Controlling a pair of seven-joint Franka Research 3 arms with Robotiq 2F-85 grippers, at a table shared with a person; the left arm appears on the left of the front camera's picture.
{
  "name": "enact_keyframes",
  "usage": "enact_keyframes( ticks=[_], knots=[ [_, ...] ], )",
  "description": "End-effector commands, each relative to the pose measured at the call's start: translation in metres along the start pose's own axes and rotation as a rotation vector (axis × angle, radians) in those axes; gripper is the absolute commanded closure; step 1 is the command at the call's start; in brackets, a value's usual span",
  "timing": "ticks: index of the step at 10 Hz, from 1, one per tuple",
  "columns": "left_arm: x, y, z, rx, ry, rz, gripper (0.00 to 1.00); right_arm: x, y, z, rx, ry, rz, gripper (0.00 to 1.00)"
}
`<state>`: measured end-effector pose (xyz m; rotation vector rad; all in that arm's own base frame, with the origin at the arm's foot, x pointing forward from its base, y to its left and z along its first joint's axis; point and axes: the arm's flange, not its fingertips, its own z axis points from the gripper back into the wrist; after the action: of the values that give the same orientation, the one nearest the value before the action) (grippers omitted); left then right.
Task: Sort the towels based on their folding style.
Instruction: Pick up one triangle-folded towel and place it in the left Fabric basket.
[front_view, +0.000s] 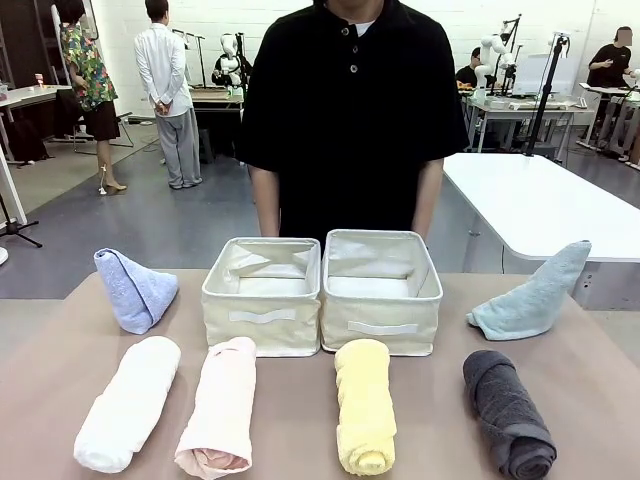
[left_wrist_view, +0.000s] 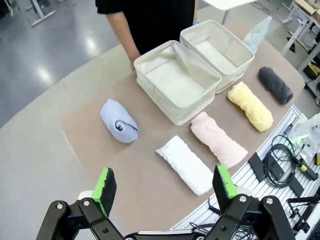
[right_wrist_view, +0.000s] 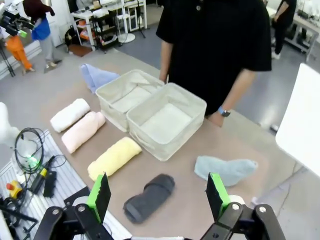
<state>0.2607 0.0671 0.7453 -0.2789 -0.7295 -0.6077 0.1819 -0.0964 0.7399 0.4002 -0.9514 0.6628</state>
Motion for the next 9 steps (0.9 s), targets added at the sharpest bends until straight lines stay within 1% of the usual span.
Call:
enact_keyframes(
  ticks=[1,2,3,4,6,7,8,9],
  knots=[
    [-0.0046,0.0007,0.0017,0.002,0.027,0.047,0.00,-0.0027,-0.0043,0.0020,-0.002,0.031,-0.052,0.00],
    [-0.0035,0.0009,-0.0010,0.024,0.043,0.071,0.00,-0.0026,-0.0061,0.0017,-0.005,0.038,-0.067,0.00],
    [-0.0036,0.0019,0.0003,-0.005,0.010,0.019,0.00,-0.0005,-0.0064,0.0013,0.013,0.022,-0.051,0.00],
    [-0.0036,0.0019,0.0003,-0.005,0.010,0.019,0.00,-0.0063,-0.0037,0.0019,-0.004,0.023,-0.026,0.00],
    [-0.0049,0.0029,-0.0002,-0.005,0.017,0.035,0.00,-0.0063,-0.0037,0.0019,-0.004,0.023,-0.026,0.00],
    [-0.0031,0.0056,-0.0046,-0.031,-0.001,0.022,0.00,-0.0063,-0.0037,0.0019,-0.004,0.023,-0.026,0.00],
    [-0.0048,0.0027,-0.0002,-0.006,0.017,0.033,0.00,-0.0063,-0.0037,0.0019,-0.004,0.023,-0.026,0.00],
    [-0.0048,0.0027,-0.0002,-0.006,0.017,0.033,0.00,-0.0063,-0.0037,0.0019,-0.004,0.023,-0.026,0.00]
  ],
)
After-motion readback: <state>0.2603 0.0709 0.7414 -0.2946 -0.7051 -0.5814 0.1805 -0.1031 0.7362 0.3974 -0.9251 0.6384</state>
